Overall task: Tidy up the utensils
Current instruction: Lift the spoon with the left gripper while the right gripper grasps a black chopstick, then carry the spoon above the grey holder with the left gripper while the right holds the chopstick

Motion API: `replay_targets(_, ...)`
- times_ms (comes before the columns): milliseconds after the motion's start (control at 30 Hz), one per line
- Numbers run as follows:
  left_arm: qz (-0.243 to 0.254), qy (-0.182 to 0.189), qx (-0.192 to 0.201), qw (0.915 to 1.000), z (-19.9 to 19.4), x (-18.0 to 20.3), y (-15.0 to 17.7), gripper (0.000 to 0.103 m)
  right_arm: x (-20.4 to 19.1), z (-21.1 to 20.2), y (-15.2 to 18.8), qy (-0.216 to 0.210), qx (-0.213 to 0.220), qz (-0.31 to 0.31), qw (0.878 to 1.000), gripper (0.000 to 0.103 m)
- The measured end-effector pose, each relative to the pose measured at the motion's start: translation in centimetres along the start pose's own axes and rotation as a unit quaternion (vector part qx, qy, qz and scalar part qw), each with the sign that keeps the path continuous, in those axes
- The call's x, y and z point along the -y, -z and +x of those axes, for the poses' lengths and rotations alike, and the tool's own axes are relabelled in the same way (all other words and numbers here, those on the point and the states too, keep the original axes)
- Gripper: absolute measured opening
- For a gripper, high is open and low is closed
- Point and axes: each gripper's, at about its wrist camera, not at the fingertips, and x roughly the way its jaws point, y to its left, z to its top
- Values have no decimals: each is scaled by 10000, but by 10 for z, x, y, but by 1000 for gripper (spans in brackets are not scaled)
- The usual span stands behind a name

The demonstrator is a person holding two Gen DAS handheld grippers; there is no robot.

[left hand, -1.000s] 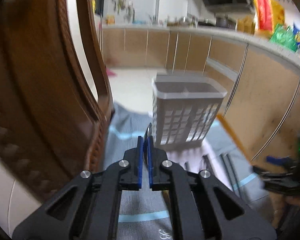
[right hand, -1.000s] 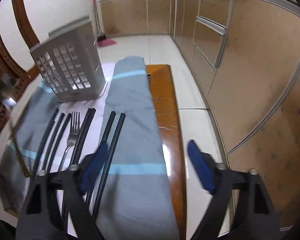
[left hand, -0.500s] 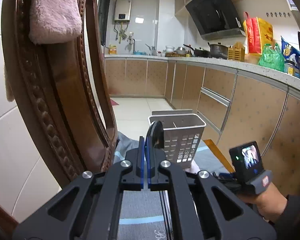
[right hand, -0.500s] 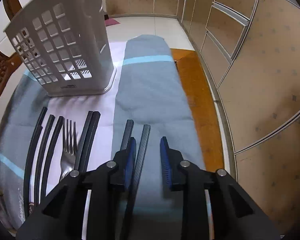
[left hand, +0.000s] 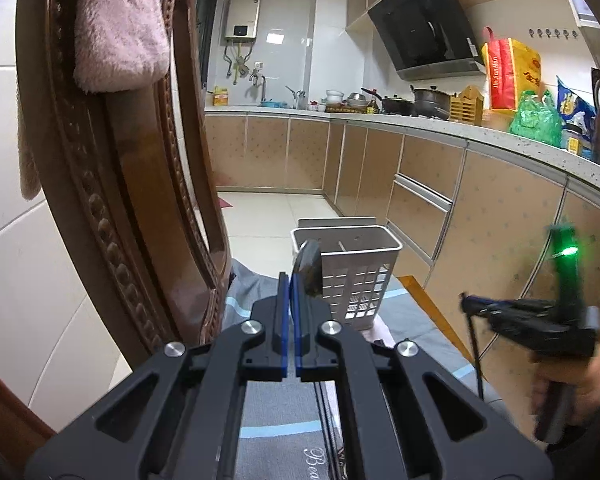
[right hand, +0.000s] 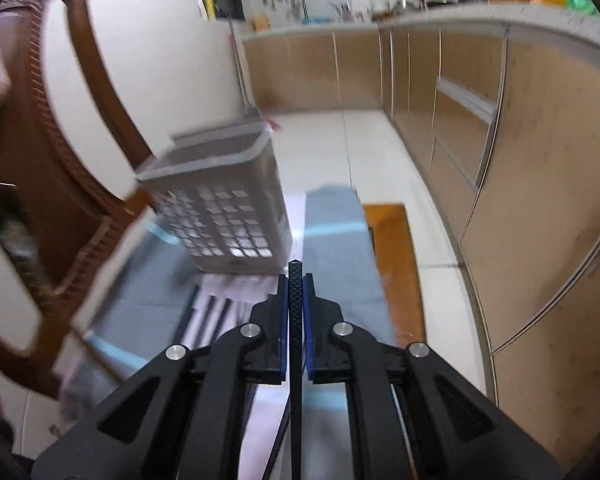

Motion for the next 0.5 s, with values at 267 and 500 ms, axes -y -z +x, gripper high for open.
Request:
replay_targets(267,-91,220,66,9997,-15,7,2,2,-15,-91,3,-383,1058,-142,9935,7)
replay_targets(500,-143,238,70,9996,-21,11,5,2,-21,-122,6,-481,1525,-69,9871,7)
